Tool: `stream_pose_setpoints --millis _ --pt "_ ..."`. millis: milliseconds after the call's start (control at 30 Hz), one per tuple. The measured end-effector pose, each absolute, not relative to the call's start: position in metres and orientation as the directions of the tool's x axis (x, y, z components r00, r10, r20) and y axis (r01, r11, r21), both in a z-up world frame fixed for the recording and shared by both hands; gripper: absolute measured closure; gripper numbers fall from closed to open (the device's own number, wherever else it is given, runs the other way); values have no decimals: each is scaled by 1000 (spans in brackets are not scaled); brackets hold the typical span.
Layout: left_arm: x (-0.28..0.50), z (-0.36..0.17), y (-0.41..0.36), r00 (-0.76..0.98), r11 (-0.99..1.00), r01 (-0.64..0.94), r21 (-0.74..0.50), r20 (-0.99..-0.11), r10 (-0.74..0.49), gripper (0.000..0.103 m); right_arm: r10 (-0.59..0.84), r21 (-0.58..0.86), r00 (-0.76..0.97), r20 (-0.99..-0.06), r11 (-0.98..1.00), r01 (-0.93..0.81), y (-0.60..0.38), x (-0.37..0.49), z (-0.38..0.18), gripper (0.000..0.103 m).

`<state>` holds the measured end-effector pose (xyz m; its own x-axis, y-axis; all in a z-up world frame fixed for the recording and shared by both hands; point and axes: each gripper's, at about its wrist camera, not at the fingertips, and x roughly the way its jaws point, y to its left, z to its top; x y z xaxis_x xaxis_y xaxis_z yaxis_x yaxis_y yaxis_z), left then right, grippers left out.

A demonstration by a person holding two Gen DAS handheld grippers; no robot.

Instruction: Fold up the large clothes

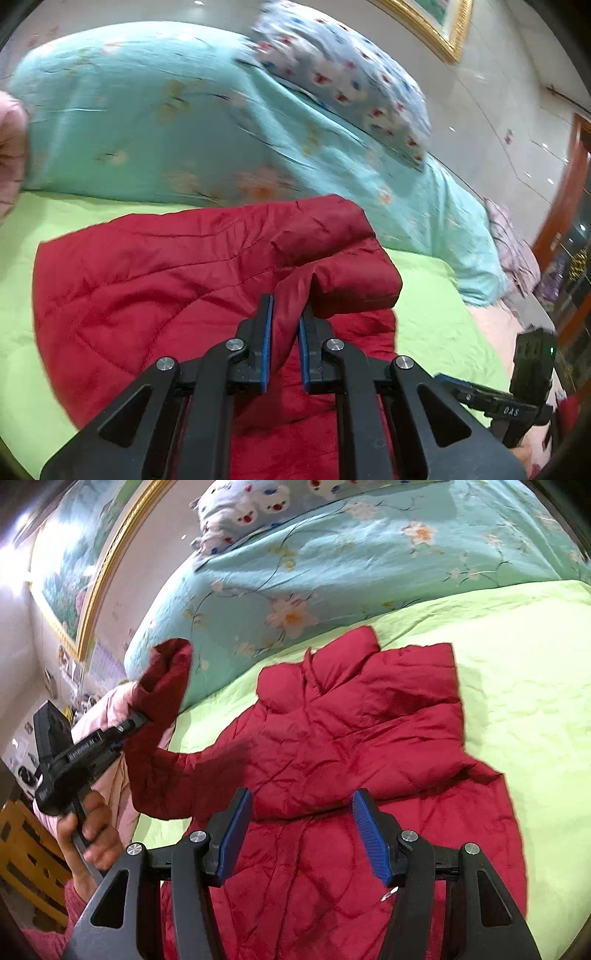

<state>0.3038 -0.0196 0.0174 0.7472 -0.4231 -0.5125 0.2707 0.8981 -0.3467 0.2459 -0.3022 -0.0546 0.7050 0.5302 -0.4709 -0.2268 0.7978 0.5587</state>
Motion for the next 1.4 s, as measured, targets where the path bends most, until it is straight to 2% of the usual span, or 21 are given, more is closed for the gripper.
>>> stream_pose_setpoints --millis 233,433,733,1167,1200,1267,1300,1400 --pt "305 0 -85 706 875 358 -327 -518 -483 93 603 676 699 -384 699 -233 -342 263 -49 44" --pt "317 -28 -128 668 872 379 -311 -559 -490 93 587 699 710 -389 690 -187 -359 281 -52 44" --pt "330 -65 -152 637 867 372 -332 -588 -498 93 578 711 699 -422 689 -141 -369 308 -75 44" --pt "324 -89 -160 611 864 406 -299 -614 -500 93 715 840 577 -395 535 -89 -346 389 -121 44" --pt "325 -90 -159 607 865 402 -302 -620 -498 93 712 837 576 -401 541 -86 -344 392 -122 49" --pt "327 -91 -156 591 862 396 -316 -631 -503 92 726 839 559 -401 536 -94 -341 396 -122 80" --pt "326 -91 -155 587 863 394 -317 -636 -502 88 730 839 553 -402 535 -95 -338 397 -122 98" --pt "319 -87 -143 570 861 383 -335 -648 -505 83 700 793 569 -432 595 -129 -331 393 -109 99"
